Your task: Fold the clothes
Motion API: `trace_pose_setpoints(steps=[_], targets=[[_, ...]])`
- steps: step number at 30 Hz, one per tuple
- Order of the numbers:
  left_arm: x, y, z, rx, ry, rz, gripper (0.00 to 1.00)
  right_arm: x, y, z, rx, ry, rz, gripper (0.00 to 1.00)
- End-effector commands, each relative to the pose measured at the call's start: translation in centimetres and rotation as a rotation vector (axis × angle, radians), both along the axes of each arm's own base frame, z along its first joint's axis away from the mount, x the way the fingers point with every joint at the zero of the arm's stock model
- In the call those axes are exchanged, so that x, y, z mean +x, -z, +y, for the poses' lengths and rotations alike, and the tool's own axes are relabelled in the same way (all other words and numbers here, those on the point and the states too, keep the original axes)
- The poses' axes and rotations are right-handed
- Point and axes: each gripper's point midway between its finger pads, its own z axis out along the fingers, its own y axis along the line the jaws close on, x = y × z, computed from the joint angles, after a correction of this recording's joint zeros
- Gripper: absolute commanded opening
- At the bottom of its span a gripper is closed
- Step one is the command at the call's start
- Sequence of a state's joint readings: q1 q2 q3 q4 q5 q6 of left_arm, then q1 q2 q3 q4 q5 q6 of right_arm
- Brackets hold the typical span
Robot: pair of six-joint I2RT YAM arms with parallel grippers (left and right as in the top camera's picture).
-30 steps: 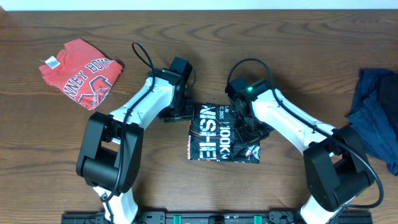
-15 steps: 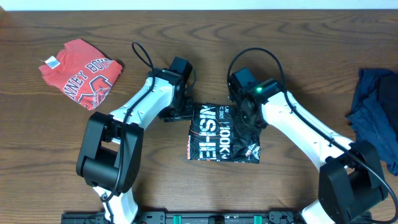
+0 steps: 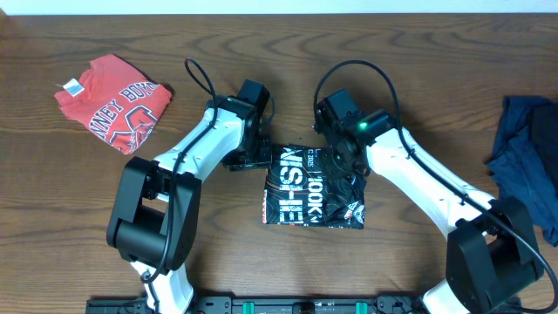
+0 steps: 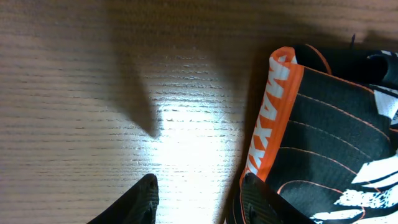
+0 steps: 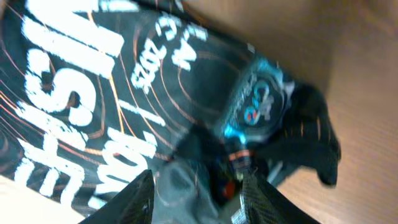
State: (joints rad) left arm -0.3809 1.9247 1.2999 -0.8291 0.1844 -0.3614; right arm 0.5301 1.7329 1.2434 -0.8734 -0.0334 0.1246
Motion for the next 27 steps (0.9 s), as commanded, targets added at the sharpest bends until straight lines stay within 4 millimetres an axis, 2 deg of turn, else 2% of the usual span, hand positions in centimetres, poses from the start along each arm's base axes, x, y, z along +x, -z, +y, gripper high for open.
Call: trace_pose_setpoints(steps=[1,8,14,20,21,24,27], targets=[[-0.4,0.7,0.1,0.003,0.014,0.023,0.46,1.2,-0.3,0.8,0.038,-0.005,-0.038,0.46],[-0.4,0.7,0.1,0.003,0.014,0.023,0.45,-0.1,0.5,0.0,0.009,-0.004,0.014,0.46],[-0.4,0.7,0.1,0.003,0.014,0.023,0.45,-1.8,2.1,-0.2,0.014,-0.009,0.073,0.36],[-0.4,0.7,0.1,0.003,0.014,0.023,0.46,-2.4,2.7,-0.6,0.001,-0.009,0.093,0.34],[-0.4,0.7,0.1,0.003,0.014,0.024,0.45,-2.5,2.8,-0.7,0.001,-0.009,0.094,0.3],[-0.4,0.7,0.1,0.003,0.014,0.024,0.46,-2.6,2.9,-0.8,-0.003,-0.008,0.1,0.01],[-0.4,0.7,0.1,0.003,0.014,0.024,0.46,-3.1,2.9,-1.1,-0.016,0.018,0.124,0.01]])
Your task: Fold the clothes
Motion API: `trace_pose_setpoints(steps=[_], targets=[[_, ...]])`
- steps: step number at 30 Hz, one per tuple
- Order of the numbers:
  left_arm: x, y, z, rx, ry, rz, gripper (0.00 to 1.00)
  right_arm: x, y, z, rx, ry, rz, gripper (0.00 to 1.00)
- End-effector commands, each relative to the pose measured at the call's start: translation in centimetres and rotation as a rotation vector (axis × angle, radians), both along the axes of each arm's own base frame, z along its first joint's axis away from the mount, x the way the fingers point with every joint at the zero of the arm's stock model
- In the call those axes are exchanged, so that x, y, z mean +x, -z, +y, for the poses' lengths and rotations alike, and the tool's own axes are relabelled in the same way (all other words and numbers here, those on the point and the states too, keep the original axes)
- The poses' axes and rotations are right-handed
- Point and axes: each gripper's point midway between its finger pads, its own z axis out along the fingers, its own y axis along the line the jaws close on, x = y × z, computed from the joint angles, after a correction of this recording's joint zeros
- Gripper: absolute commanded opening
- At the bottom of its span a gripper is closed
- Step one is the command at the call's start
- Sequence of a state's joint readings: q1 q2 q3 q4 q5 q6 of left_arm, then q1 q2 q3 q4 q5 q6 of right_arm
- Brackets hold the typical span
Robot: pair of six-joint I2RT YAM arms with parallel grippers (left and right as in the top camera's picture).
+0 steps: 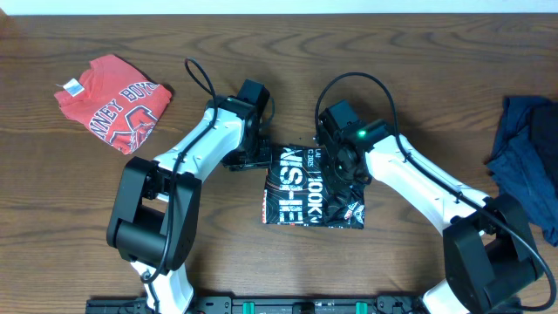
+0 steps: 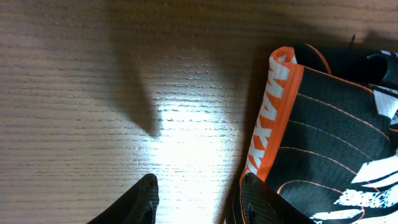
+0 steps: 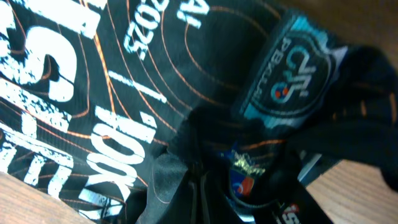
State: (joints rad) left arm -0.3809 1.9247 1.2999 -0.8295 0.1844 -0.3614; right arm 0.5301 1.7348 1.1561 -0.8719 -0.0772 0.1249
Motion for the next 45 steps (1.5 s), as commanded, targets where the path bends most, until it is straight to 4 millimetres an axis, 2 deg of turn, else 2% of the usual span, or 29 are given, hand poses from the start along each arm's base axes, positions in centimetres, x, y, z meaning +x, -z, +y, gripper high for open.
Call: trace_pose_setpoints(steps=[1,5,8,11,18,21,29,33,39,42,45], targets=[[-0.4,0.7,0.1,0.003,0.014,0.024,0.45,-0.9,0.5,-0.7,-0.024,0.038,0.048,0.01],[-0.4,0.7,0.1,0.003,0.014,0.023,0.46,-3.1,0.6,-3.8,-0.175,0.105,0.123,0.01],[-0.4,0.7,0.1,0.003,0.014,0.023,0.45,-3.7,0.3,-6.2,-0.299,0.156,0.126,0.02],[-0.4,0.7,0.1,0.003,0.014,0.023,0.46,-4.1,-0.1,-7.7,-0.379,0.203,0.124,0.06],[-0.4,0.7,0.1,0.003,0.014,0.024,0.45,-5.1,-0.5,-8.7,-0.428,0.248,0.154,0.15],[-0.4,0.7,0.1,0.003,0.014,0.024,0.45,-5.6,-0.7,-9.2,-0.454,0.278,0.166,0.15],[-0.4,0.6,0.1,0.002,0.015,0.021,0.46,-5.2,-0.5,-8.3,-0.404,0.327,0.157,0.09],[0.4,-0.7,-0.2,-0.018,0.05,-0.024,0.51,-4.5,-1.1,-7.8,-0.357,0.35,0.111,0.09],[3.7,-4.8,-1.5,-0.08,0.098,-0.213,0.57,-2.7,-3.2,-5.6,-0.168,0.364,0.021,0.07],[5.5,-5.6,-2.3,-0.114,0.112,-0.297,0.58,-1.9,-3.9,-3.9,-0.061,0.318,0.002,0.12],[6.8,-5.9,-3.6,-0.17,0.142,-0.349,0.59,-1.8,-3.6,-2.7,-0.003,0.267,0.022,0.13]])
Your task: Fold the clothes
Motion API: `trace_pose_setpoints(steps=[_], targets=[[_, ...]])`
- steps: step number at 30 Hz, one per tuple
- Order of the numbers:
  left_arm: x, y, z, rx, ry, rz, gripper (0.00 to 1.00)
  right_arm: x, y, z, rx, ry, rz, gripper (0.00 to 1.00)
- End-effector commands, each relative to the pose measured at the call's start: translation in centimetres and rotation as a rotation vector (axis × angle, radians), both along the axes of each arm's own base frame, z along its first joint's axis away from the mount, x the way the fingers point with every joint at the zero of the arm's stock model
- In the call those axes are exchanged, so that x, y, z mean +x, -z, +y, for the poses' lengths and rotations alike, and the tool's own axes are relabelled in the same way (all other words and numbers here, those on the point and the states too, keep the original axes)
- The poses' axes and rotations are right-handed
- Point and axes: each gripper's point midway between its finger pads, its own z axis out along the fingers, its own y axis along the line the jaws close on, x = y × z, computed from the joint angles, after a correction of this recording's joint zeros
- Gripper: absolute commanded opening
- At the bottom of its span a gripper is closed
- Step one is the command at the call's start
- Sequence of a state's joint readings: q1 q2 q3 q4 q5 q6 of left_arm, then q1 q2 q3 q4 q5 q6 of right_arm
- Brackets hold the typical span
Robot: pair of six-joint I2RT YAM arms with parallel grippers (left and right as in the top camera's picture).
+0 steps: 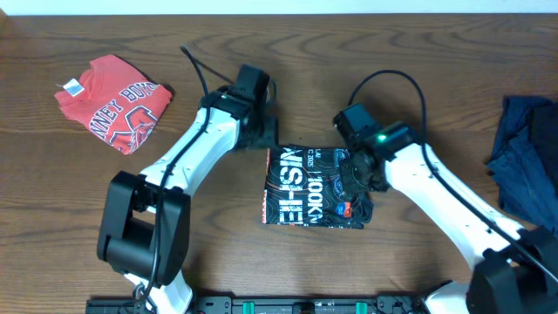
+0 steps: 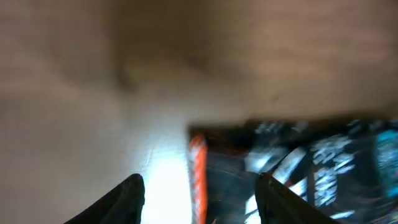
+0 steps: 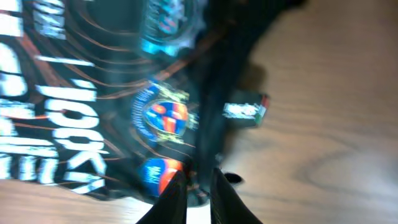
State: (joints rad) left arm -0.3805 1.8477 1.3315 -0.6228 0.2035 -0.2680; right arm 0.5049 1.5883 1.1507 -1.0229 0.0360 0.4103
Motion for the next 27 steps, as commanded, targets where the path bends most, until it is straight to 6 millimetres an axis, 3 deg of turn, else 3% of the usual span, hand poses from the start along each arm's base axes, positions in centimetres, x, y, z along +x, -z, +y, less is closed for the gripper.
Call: trace_pose_setpoints(steps=[1,10,15,20,27], targets=[[1.1,-1.2,-1.3,-0.057,0.06,-0.054,0.59,-0.5,0.3,1.3,0.079,-0.054,0.047,0.12],[0.1,1.9,-1.7,-0.032,0.08,0.026,0.6,-2.2,4.5,0.7,0.013,-0.034,0.199,0.04],[-0.8,3.8,-2.0,-0.006,0.12,0.074,0.6,-3.1,5.8,0.0,-0.01,-0.023,0.234,0.03],[-2.8,6.2,-0.9,0.041,0.117,0.192,0.6,-4.0,6.9,-0.5,-0.022,-0.012,0.251,0.05],[-6.2,6.8,1.4,0.142,0.106,0.337,0.6,-5.0,8.6,-1.0,-0.025,0.003,0.257,0.06]])
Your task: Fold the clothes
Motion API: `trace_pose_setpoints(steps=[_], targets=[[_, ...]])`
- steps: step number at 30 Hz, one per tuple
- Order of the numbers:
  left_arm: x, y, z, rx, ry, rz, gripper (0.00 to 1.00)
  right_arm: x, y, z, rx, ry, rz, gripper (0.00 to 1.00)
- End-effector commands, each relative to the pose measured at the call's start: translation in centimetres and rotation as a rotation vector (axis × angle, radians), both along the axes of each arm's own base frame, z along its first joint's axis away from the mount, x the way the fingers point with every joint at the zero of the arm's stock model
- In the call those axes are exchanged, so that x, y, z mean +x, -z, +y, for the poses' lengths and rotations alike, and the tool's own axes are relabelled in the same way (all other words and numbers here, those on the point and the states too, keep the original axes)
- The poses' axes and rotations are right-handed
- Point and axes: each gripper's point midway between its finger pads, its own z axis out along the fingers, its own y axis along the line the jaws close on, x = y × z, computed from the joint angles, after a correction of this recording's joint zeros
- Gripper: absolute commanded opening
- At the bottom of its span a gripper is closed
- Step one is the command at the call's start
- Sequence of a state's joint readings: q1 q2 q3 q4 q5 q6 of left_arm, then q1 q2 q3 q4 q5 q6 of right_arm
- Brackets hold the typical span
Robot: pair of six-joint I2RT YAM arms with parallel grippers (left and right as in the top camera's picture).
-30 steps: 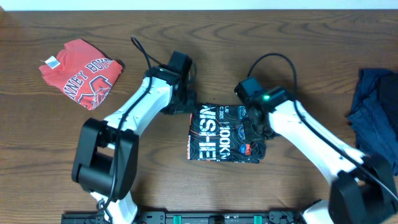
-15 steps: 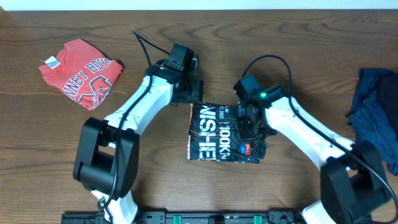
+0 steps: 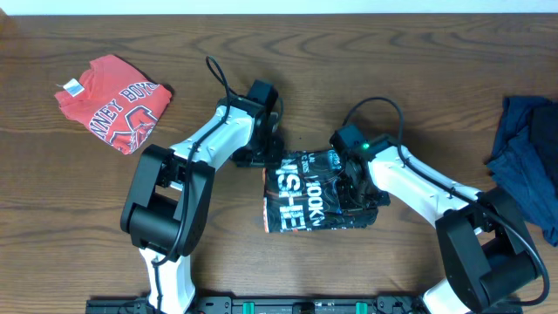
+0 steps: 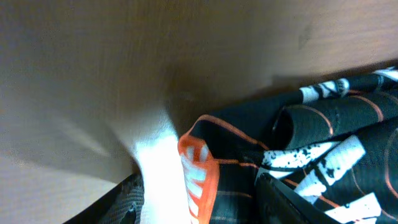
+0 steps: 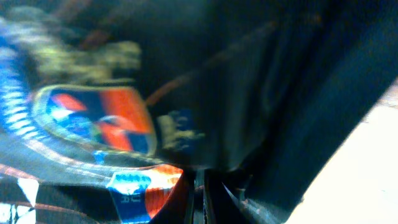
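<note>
A black shirt [image 3: 312,202] with white lettering lies folded into a rough rectangle at the table's middle, its right side bunched. My left gripper [image 4: 205,208] stands open at the shirt's upper left corner, and the shirt's orange edge [image 4: 198,174] lies between its fingers [image 4: 129,200]. In the overhead view the left gripper [image 3: 265,153] is at that corner. My right gripper [image 5: 200,194] is shut on a pinch of the black shirt at its right side, the right gripper [image 3: 358,197] low over the cloth.
A folded red shirt [image 3: 113,100] lies at the far left. A heap of dark blue clothes [image 3: 527,157] sits at the right edge. Bare wooden table [image 3: 418,78] surrounds the black shirt.
My left gripper has come down from behind the shirt to its upper left corner, still open. The right gripper stays shut on the cloth, and the shirt now lies slightly turned.
At first both grippers were open, the left beside the shirt's left corner, the right over its upper right. The right then shut on fabric there. Later it held the cloth at the right side while the left was back from the shirt. Now the left straddles the orange edge.
</note>
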State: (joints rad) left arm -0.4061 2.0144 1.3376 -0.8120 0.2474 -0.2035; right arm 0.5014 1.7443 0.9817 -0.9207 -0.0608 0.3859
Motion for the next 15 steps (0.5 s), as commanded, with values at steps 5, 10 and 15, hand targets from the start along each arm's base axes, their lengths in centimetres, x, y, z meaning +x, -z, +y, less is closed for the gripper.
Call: trace_pose_setpoints(steps=[5,10,15], targets=[[-3.4,-0.2,2.8,0.13,0.017,0.141,0.6,1.0,1.0,-0.4,-0.017,0.019,-0.056,0.08],[-6.6,-1.1,4.1,0.193,-0.018,0.276,0.59,5.4,0.9,-0.7,-0.025,-0.027,-0.233,0.1],[-7.9,-2.0,4.7,0.221,-0.035,0.329,0.57,7.6,0.7,-1.1,-0.026,-0.062,-0.316,0.13]])
